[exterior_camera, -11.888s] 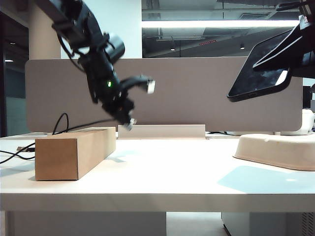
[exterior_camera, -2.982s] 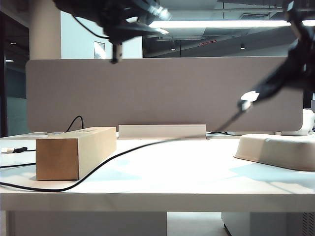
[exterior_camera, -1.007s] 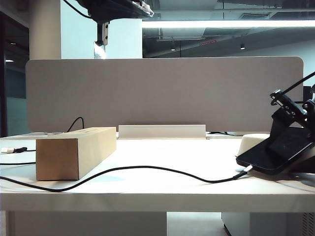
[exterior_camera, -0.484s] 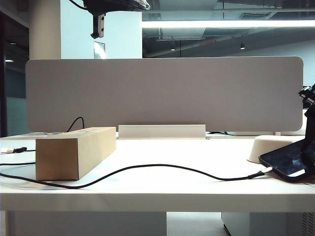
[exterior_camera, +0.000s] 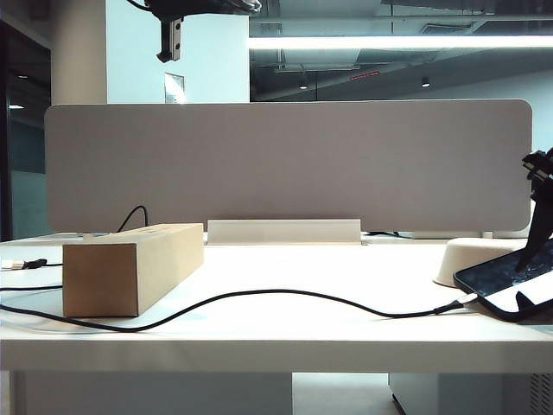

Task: Pick up the charging cable and the phone, plug the charging cable into the charging port on the phone, and finally place them back on the table.

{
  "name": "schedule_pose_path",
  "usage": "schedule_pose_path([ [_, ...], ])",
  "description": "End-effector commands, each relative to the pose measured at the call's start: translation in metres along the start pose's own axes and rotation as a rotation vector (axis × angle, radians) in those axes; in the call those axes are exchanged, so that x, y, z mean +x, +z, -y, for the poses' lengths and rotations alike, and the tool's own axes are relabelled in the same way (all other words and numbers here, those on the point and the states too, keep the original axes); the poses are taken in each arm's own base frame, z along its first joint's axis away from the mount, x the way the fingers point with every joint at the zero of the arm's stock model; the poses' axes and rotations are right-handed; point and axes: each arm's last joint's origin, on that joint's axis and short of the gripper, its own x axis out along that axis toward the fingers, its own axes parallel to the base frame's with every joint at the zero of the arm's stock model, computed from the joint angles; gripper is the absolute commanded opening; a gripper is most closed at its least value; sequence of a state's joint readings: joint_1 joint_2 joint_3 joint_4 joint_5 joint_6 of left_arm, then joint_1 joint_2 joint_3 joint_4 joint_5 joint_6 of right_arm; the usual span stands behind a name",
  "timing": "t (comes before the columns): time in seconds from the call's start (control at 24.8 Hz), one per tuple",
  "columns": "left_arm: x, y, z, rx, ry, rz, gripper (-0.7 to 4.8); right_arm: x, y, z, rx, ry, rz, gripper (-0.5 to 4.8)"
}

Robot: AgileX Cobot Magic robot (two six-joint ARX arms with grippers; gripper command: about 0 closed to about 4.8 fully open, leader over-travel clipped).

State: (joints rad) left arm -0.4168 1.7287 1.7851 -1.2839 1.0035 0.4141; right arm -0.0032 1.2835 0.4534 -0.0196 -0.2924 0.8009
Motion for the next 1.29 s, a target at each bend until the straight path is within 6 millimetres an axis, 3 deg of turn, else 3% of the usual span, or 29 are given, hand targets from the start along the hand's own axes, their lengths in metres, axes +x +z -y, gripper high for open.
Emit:
schedule_pose_path([
  [0.04,-0.003,-0.001,0.005,0.003,-0.003,0.000,-0.06,-0.008,-0.004,0.000,-0.036,-0.023,-0.016,3.38],
  [0.24,-0.011,-0.005,0.016,0.027,0.090,-0.035,-0.06,-0.031,-0.006,-0.007,-0.124,0.037,0.005,3.21],
  [0.32,-0.017,-0.006,0.023,0.049,0.187,-0.060,-0.06,-0.040,-0.008,-0.009,-0.196,0.044,0.028,2.27],
  [0.36,-0.022,-0.007,0.032,0.073,0.225,-0.056,-0.06,-0.049,-0.009,-0.010,-0.277,0.033,0.058,1.10],
  [0.44,-0.032,-0.009,0.047,0.132,0.244,-0.028,-0.06,-0.061,-0.013,-0.010,-0.357,0.020,0.094,0.17],
  [0.64,-0.047,-0.018,0.067,0.181,0.291,0.015,-0.06,-0.083,-0.020,-0.010,-0.440,0.032,0.218,-0.05],
  [0.73,-0.053,-0.033,0.080,0.210,0.349,0.027,-0.06,-0.104,-0.027,-0.013,-0.552,0.088,0.326,-0.05],
  [0.85,-0.054,-0.053,0.089,0.215,0.434,0.044,-0.06,-0.125,-0.034,-0.014,-0.589,0.128,0.448,-0.05],
  [1.01,-0.053,-0.080,0.098,0.219,0.491,0.065,-0.06,-0.142,-0.042,-0.011,-0.618,0.139,0.555,-0.05],
  [1.29,-0.055,-0.110,0.114,0.226,0.536,0.128,-0.06,-0.142,-0.058,0.006,-0.635,0.186,0.632,-0.05],
])
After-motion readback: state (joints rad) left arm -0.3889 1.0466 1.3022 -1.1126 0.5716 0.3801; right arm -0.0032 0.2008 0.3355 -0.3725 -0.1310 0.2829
